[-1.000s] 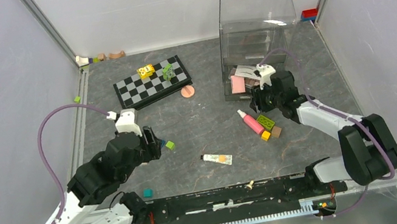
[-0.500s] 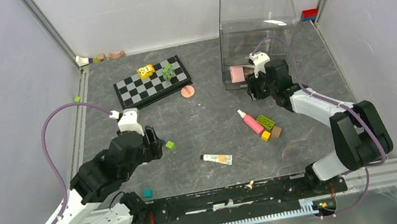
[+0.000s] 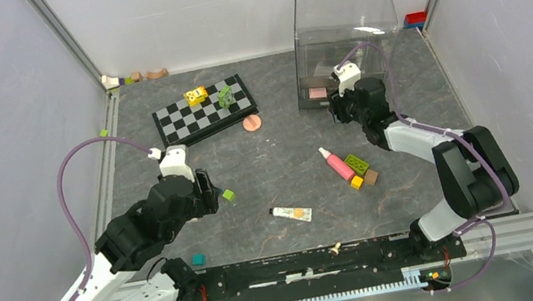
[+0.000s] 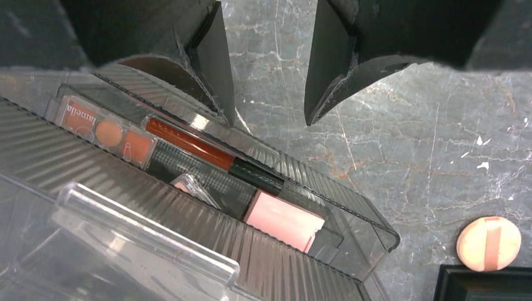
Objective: Organize the makeup
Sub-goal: Close the drawer in the storage box.
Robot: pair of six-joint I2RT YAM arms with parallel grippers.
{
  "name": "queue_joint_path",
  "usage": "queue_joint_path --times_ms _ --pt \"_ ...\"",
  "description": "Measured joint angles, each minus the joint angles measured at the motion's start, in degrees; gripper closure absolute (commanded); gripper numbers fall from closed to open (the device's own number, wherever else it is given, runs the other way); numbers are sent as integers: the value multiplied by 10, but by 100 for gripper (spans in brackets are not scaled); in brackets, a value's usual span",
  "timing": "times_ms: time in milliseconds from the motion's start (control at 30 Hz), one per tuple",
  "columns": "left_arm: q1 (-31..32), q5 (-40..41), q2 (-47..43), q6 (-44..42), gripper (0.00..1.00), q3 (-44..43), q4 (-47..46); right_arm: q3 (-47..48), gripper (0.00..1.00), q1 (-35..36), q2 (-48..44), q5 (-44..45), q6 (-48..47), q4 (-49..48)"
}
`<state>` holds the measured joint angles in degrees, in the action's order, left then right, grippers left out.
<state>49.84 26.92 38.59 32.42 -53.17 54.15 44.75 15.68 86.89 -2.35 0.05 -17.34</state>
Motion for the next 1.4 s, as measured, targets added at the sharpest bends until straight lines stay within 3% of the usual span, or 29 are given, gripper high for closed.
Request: queue_joint_path --times_ms 633,1400 --pt "0 0 2 0 35 0 0 -7 63 4 54 22 -34 -102" --pt "0 0 8 0 35 0 0 16 60 7 107 33 -46 -152"
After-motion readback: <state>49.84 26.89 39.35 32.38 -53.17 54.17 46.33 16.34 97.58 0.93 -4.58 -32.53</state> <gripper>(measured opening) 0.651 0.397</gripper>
